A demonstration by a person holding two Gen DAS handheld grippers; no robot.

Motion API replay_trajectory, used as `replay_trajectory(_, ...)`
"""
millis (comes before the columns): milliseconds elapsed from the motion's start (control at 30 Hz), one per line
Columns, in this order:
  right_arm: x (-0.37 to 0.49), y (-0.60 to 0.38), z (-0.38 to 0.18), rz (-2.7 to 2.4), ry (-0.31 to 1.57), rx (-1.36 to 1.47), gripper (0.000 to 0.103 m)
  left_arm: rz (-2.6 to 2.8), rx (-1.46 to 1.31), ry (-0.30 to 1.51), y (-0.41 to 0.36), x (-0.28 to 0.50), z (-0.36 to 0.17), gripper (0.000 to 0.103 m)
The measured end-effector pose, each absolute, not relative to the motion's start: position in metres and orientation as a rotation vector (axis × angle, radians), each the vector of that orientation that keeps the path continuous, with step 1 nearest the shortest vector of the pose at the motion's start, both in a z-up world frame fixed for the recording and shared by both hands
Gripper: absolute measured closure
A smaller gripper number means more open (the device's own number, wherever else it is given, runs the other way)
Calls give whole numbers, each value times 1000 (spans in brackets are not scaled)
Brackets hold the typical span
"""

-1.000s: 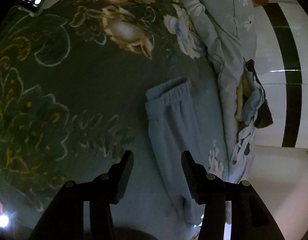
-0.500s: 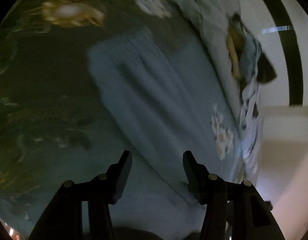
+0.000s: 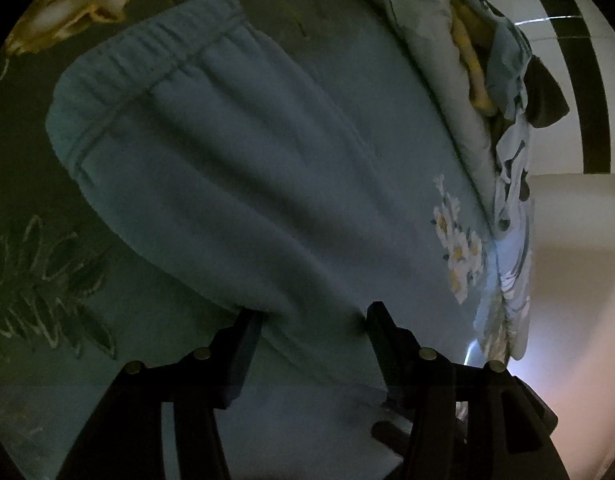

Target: Fold clothes

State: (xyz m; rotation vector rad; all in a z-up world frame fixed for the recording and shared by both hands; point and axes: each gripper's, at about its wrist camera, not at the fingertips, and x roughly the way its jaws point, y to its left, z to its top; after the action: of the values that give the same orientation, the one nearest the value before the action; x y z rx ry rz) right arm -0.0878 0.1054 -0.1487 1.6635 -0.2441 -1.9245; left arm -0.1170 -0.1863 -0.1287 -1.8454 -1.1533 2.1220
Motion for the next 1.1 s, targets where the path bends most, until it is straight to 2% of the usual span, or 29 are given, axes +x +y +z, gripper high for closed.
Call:
replay_trajectory(300,-106,85,-154,-1915,-289,1619,47,2111,-1794,-1237,-193,-115,-128,44)
replay_trajectory(633,-82,79,-151,-1710,-290,1573,46,2139,-1790,-1306,-214,-103,-124,44)
replay_trajectory(967,-94,81,-153,-1848,-303,1609,47,2145,-1789,-1271,-211,-105,-118,43)
replay_trajectory(1100,-94,69,-153,-1809,-370,1594,46,2140,-1795,-1269,-211,-105,-120,42)
